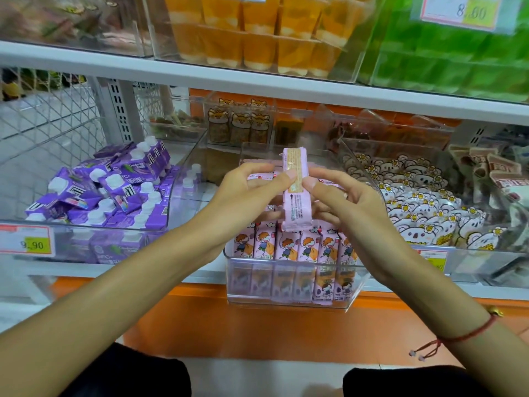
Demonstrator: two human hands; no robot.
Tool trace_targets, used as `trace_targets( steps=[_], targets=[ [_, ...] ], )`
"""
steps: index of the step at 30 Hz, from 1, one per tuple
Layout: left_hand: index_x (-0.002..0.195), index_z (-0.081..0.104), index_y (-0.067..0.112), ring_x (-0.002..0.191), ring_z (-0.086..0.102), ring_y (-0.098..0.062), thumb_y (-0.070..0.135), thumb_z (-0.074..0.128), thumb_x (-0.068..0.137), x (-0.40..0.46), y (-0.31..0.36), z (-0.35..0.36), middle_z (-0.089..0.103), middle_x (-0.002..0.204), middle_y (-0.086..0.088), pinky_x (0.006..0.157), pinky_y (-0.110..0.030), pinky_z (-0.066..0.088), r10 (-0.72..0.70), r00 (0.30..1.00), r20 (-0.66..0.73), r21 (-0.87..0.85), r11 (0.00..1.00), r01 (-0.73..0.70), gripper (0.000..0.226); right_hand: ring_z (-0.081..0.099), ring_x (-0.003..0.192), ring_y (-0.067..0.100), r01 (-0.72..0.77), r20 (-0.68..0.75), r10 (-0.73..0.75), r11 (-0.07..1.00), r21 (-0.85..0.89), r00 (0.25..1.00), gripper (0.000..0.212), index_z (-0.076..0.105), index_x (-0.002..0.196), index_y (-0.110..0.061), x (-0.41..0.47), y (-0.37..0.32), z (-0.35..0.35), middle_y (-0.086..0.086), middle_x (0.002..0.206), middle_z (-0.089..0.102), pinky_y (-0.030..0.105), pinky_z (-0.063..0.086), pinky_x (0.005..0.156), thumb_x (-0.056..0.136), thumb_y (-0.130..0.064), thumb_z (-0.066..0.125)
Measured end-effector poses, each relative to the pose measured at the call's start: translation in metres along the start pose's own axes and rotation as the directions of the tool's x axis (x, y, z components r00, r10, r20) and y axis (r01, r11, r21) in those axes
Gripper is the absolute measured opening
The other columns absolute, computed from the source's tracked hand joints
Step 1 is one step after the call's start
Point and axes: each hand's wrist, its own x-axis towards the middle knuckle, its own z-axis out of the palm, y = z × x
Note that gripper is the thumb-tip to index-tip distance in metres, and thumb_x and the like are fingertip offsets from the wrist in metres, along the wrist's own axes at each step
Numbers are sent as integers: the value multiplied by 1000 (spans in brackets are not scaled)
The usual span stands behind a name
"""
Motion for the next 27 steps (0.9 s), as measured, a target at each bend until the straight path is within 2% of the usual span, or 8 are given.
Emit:
trace_targets(
  steps=[3, 6, 8, 13, 17, 21, 24, 27],
  targets=[
    [126, 53, 22, 83, 71, -2, 31, 64, 88, 0, 0, 1, 75, 91, 8, 61, -14, 54, -7, 1000, -11, 7, 1000, 7, 41, 66, 69, 6, 13, 15, -12, 999, -50, 1000, 40, 60, 118, -23, -3, -1, 1, -3, 70, 69, 15, 51, 70, 81, -34, 67],
    [130, 51, 19, 91, 70, -6, 28, 66, 88, 0, 0, 1, 70, 111, 3, 68, -16, 55, 24, 997, -67, 13, 1000, -24, 46, 66, 83, 0, 96, -3, -98, 982, -161, 995, 55, 55, 121, -28, -7, -2, 5, -7, 98, 66, 13, 51, 71, 70, -38, 72],
    [126, 55, 17, 89, 70, -5, 23, 66, 88, 0, 1, 2, 67, 114, 2, 64, -13, 53, 49, 994, -102, -22, 998, -52, 40, 63, 85, 1, 197, 9, -201, 951, -239, 980, 54, 55, 119, -28, -10, -3, 9, -5, 108, 61, 13, 50, 72, 71, -27, 79],
    [119, 57, 15, 97, 69, -11, 24, 71, 83, -1, -2, 4, 68, 114, -3, 76, -22, 57, 32, 992, -120, -105, 993, -44, 39, 63, 87, 3, 272, -25, -287, 928, -254, 958, 36, 61, 108, -27, -9, -4, 10, -10, 97, 66, 15, 50, 73, 79, -9, 75],
    [129, 50, 17, 106, 65, -9, 21, 73, 80, 3, 0, -3, 65, 122, 2, 87, -27, 55, 62, 991, -120, -169, 982, -82, 53, 66, 91, 4, 186, -37, -192, 975, -120, 981, 22, 65, 107, -24, -6, -4, 5, -6, 98, 71, 15, 51, 74, 90, -10, 62],
    [137, 44, 24, 104, 66, -7, 8, 67, 85, 4, 4, -12, 64, 125, 2, 76, -18, 54, 136, 988, -67, -167, 975, -145, 59, 67, 92, 13, 9, 8, -10, 998, 69, 1000, 23, 69, 105, -21, -2, -3, -2, -1, 105, 72, 18, 51, 71, 94, -11, 53],
    [141, 39, 31, 103, 67, -7, 15, 69, 85, 1, 5, -14, 63, 125, 3, 78, -20, 55, 178, 983, -36, -134, 974, -181, 66, 65, 90, 10, -29, 68, 20, 991, 132, 998, 23, 69, 111, -15, -1, -4, -6, 1, 109, 71, 14, 49, 66, 93, -17, 54],
    [127, 55, 26, 103, 67, -7, 21, 70, 83, -1, 7, -13, 69, 112, 6, 88, -25, 55, 221, 975, -20, -48, 974, -222, 47, 64, 89, 6, 24, 94, -36, 992, 122, 995, 36, 70, 112, -15, 0, -2, -8, -3, 103, 71, 13, 49, 70, 81, -32, 66]
  ],
)
